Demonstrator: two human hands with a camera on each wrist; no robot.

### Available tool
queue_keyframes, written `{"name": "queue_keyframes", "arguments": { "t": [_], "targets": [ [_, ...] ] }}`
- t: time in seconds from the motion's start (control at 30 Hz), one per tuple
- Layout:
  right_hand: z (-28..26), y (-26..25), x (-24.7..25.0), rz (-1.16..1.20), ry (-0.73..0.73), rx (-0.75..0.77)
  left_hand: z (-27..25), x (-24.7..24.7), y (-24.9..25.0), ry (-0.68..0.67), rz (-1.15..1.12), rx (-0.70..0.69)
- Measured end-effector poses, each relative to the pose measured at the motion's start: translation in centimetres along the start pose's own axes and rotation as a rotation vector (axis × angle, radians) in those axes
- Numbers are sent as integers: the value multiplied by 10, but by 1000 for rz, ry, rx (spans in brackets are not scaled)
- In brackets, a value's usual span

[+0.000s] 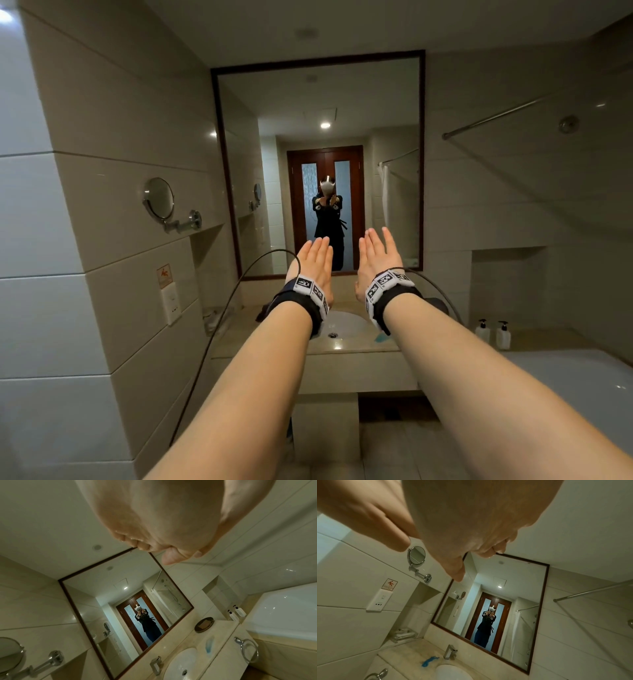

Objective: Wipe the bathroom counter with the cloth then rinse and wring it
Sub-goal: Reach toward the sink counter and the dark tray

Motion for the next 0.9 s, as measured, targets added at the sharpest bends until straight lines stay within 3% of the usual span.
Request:
{"name": "queue_keyframes", "arguments": {
  "t": [0.1,0.2,0.27,0.4,0.47,0.6,0.9],
  "targets": [
    [-1,3,-3,77,-13,-21,-3,3,-5,-7,-95,25],
    [2,3,-3,417,-10,-41,-5,4,-12,-52,-419,106],
    [10,5,-5,833,-49,-108,-3,5,-21,-85,-738,192],
    [7,14,0,1948,-176,-145,2,1,-40,-192,-1674,492],
    [-2,21,-4,2283,-252,-187,-1,-8,-49,-258,-2063,601],
    [0,29,-28,2479,-196,-367,1,-33,-53,-317,-2361,688],
    [1,20,-64,2402,-146,-450,4,-39,-17,-419,-2396,630]
  ]
}}
Point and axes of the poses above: each hand's wrist, its own z-axis towards the middle knuckle, its own x-axis out of the back of the hand, y = z × x, the point moved 4 cm from there along z, towards the middle knuckle, and after that the axes turned 6 degrees about x, right-handed, at the moved point
